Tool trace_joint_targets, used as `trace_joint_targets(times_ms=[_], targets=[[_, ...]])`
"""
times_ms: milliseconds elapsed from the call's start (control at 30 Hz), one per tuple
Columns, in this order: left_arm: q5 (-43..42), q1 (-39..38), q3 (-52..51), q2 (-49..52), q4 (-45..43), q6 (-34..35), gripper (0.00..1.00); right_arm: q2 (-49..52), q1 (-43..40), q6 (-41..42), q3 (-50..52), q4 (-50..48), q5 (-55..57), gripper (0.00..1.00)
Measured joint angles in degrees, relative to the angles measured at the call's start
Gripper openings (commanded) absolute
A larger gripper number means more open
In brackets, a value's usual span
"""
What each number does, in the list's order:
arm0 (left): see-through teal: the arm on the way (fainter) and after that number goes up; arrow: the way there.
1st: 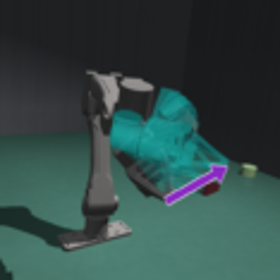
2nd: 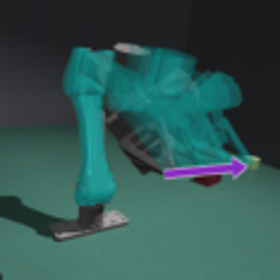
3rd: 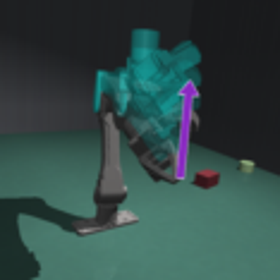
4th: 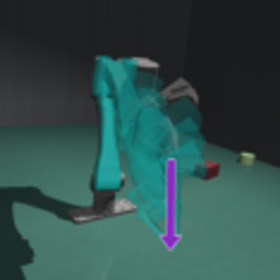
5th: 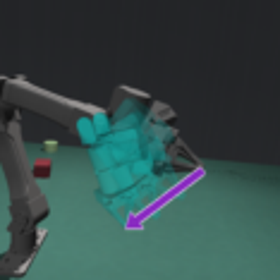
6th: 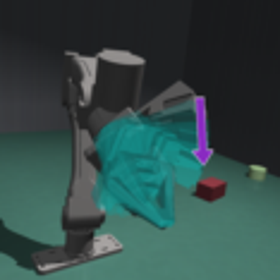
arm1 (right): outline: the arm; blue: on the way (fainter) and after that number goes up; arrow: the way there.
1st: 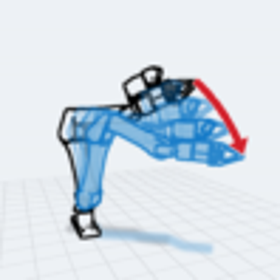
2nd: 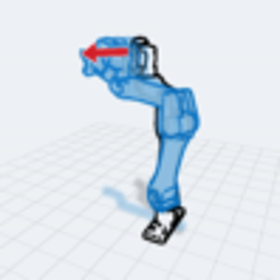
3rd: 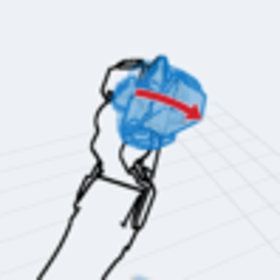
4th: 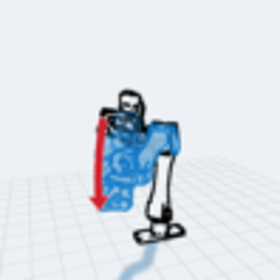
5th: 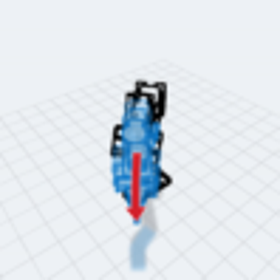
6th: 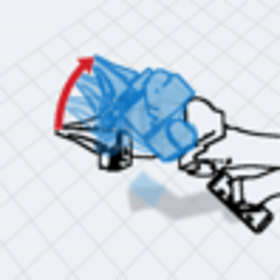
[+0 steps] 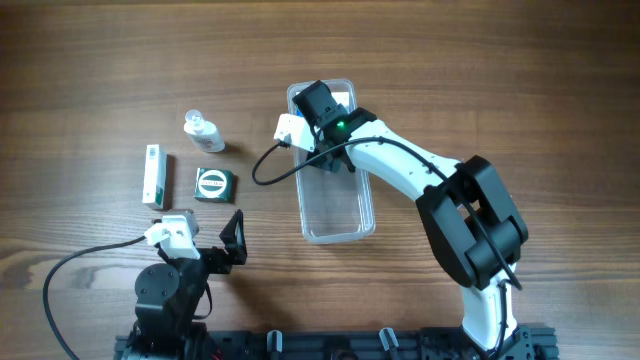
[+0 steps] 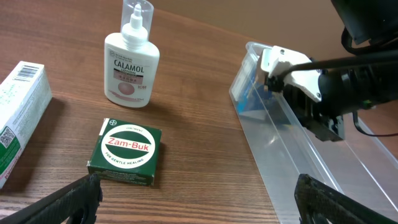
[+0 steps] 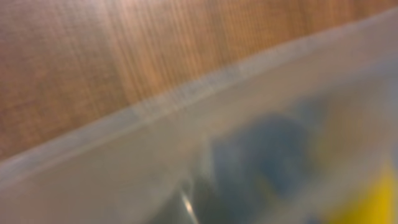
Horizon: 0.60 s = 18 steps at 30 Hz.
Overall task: Pack container
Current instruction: 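Push the blue box into place and open the right gripper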
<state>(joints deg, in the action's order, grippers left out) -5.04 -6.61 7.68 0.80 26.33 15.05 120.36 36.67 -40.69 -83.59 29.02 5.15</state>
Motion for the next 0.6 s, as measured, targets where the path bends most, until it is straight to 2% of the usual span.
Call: trace_joint_targets(times_ms=[233, 600], targets=[[0.0, 0.0, 0.0, 0.0, 0.0, 0.0, 1.0, 0.5, 0.0, 2.1, 0.0, -1.9, 3.1, 0.04], [0.0, 0.0, 0.0, 0.0, 0.0, 0.0, 1.0, -1.4, 0.2, 3.2, -0.2, 4.8, 9.0, 0.04]])
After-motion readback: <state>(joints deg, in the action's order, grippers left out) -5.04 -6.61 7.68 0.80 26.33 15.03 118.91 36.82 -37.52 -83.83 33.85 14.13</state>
